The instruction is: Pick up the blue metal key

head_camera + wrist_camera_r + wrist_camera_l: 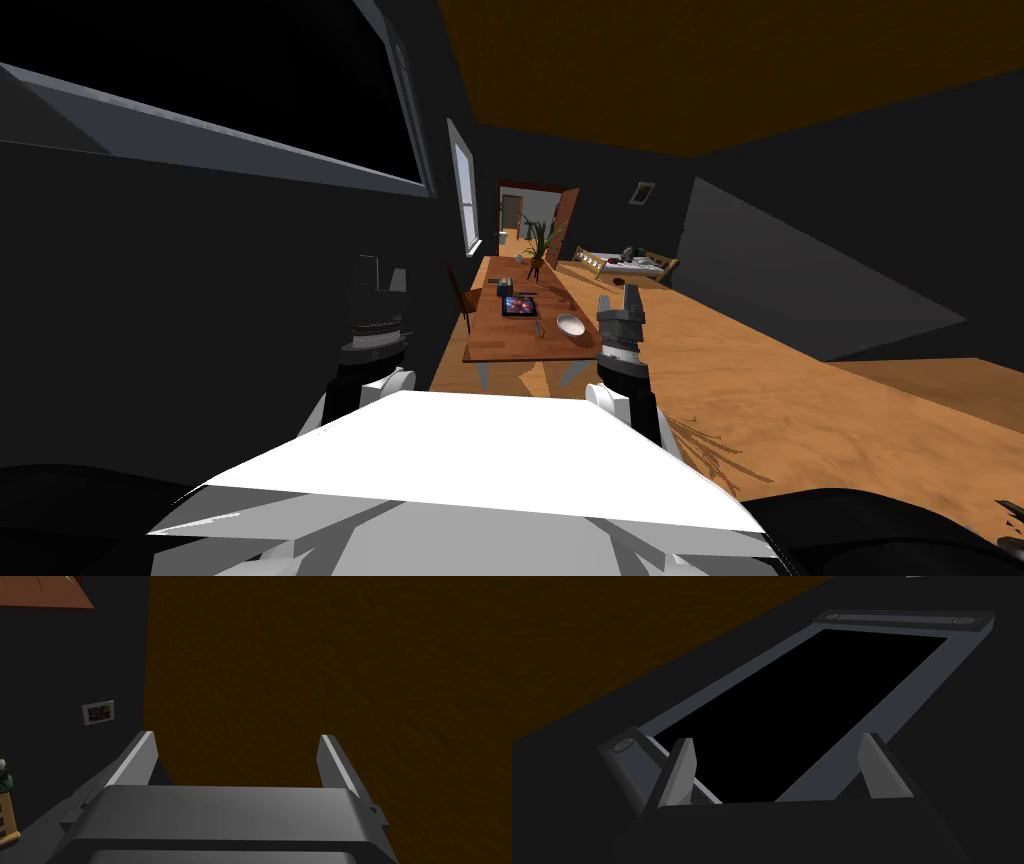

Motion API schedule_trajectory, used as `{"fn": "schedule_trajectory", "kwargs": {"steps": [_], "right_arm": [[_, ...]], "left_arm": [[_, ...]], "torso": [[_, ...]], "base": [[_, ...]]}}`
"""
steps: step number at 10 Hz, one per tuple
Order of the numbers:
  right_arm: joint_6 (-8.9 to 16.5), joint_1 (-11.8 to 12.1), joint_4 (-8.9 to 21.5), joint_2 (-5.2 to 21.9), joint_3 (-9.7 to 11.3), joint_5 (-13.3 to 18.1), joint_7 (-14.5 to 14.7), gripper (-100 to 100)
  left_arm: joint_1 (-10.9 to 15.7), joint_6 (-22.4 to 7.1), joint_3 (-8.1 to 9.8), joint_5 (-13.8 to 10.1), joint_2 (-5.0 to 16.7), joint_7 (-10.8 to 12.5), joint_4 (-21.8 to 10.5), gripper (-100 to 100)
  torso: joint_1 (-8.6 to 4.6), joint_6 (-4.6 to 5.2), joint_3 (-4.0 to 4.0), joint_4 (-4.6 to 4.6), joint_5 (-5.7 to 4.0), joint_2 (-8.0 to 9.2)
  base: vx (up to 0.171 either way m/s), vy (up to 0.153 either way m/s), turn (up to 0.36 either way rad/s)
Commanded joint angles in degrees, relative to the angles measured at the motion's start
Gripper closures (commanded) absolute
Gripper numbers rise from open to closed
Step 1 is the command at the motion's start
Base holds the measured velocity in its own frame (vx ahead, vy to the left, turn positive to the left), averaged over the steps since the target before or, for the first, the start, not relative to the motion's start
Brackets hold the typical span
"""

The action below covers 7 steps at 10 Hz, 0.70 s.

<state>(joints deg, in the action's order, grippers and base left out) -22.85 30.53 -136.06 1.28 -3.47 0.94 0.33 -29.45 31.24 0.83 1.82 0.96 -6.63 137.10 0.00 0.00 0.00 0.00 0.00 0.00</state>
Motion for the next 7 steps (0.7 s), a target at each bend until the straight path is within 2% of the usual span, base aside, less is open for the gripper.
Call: {"fn": "schedule_trajectory", "kwargs": {"steps": [1,7], "right_arm": [[0.8,-0.5,0.8,2.0,0.8,0.1,0.2,-100],[5.3,-4.2,5.8,9.4,4.4,0.6,1.6,-100]], "left_arm": [[0.0,0.0,0.0,0.0,0.0,0.0,0.0,0],[0.0,0.0,0.0,0.0,0.0,0.0,0.0,0]], "torso": [[0.0,0.0,0.0,0.0,0.0,0.0],[-0.15,-0.01,0.09,0.03,-0.03,0.15]], "base": [[-0.02,-0.011,0.052],[-0.04,-0.033,0.085]]}}
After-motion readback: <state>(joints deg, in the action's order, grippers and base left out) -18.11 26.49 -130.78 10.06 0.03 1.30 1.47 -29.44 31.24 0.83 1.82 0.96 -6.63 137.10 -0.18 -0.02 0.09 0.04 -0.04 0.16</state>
